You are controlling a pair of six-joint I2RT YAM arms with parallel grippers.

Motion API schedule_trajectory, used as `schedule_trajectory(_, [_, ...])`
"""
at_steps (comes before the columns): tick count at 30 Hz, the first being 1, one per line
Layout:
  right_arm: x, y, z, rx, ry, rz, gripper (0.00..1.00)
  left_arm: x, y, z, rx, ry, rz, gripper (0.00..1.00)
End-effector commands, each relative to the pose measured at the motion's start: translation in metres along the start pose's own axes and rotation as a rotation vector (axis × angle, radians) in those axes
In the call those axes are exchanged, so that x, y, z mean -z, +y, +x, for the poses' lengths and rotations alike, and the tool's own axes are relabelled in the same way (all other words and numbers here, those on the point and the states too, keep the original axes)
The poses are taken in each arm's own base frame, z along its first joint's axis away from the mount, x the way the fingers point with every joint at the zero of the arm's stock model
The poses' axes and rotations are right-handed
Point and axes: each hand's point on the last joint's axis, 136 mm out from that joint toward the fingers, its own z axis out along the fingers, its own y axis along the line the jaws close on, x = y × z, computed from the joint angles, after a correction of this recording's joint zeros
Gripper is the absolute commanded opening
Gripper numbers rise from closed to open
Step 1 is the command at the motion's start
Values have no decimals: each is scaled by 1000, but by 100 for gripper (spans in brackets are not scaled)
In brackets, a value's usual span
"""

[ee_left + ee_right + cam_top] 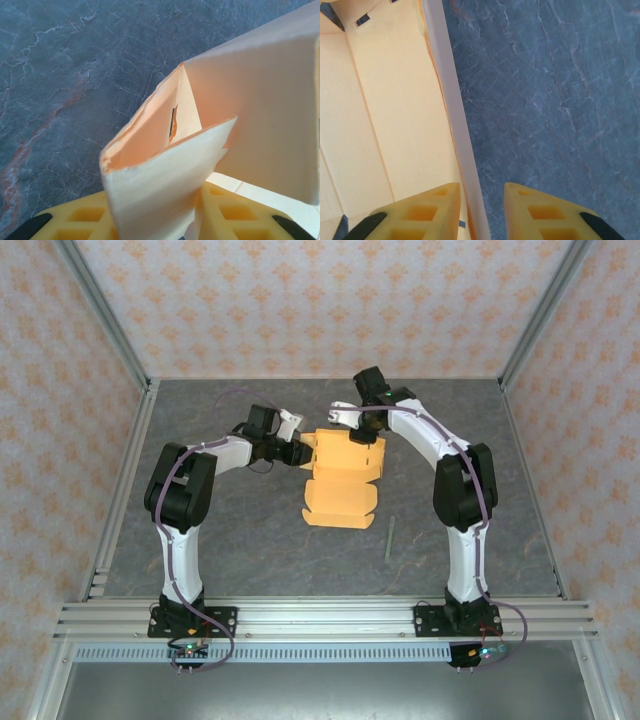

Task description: Fold the paper box

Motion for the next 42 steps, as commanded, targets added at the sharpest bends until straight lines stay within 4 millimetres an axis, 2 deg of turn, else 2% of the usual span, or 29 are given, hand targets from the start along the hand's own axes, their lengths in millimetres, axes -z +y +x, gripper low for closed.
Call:
schedule_trajectory(1, [-1, 1, -1, 4, 1, -28, 20, 4, 2, -5, -27, 3, -24, 35])
schedule_trajectory(5, [0, 0, -1, 7, 3, -26, 11, 4, 2, -5, -26, 4, -24, 35])
schedule_trajectory(9, [-2, 1, 1, 13, 14, -26, 11, 4, 3, -5, -25, 4, -24, 35])
schedule_trajectory(16, [-7, 1, 5, 19, 33, -29, 19, 5, 2, -5, -26, 3, -26, 35])
schedule_trajectory(23, [-9, 0, 5, 19, 32, -25, 11, 4, 3, -5, -23, 3, -25, 35])
schedule_trajectory(30, [2, -6, 0, 32, 5, 37, 0, 8, -3, -9, -21, -14, -12, 36])
schedule_trajectory(35, [12, -14, -4, 44, -11, 153, 0, 14, -13, -11, -20, -29, 23, 41])
schedule_trajectory(42, [23, -19, -8, 53, -32, 254, 0, 10, -20, -6, -14, -17, 82, 51])
